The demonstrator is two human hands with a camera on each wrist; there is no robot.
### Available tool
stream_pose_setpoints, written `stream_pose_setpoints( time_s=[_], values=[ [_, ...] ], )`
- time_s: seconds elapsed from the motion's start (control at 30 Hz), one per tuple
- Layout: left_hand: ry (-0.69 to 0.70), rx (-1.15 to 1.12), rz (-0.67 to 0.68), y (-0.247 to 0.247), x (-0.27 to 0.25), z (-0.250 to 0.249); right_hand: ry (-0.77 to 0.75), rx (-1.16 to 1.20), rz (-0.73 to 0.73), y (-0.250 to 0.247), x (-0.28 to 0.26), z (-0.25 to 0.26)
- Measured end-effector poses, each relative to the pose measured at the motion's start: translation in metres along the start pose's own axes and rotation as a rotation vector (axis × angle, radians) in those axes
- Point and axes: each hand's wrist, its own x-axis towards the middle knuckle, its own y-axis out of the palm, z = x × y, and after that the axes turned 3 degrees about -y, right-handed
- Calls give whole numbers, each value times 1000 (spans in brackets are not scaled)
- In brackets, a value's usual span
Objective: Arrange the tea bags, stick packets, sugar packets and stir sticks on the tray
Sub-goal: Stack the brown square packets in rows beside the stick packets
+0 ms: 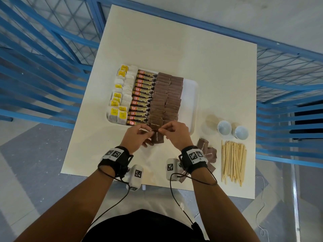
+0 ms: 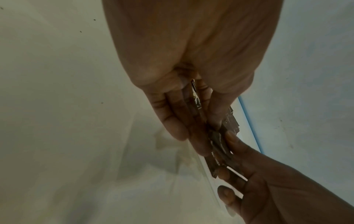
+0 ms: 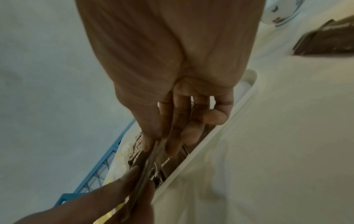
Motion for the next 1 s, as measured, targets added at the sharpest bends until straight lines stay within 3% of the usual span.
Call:
stream_pose_setpoints(
  time_s=[0.07,0.17,0.23,0.37,0.53,0.77,1.0],
  values=[
    [-27,-39,-11,0,-2,0,72,25,-8,5,-2,-1],
    [-39,-77,-64,-1,-2,6,129,-10,164,7,-8,-1],
    [-50,-93,-72,-2,-2,8,123,19,201,10,-12,-3],
    [-89,-96,17,-2,-4,5,147,98,41,12,-14,-6],
    [-109,-35,31,-6,0,7,97,-12,-114,15,2,-4],
    [-150,67,72,-20,2,12,81,-144,-148,29,15,5],
    [-152,78,89,-27,3,11,154,-118,-252,36,13,6]
  ],
)
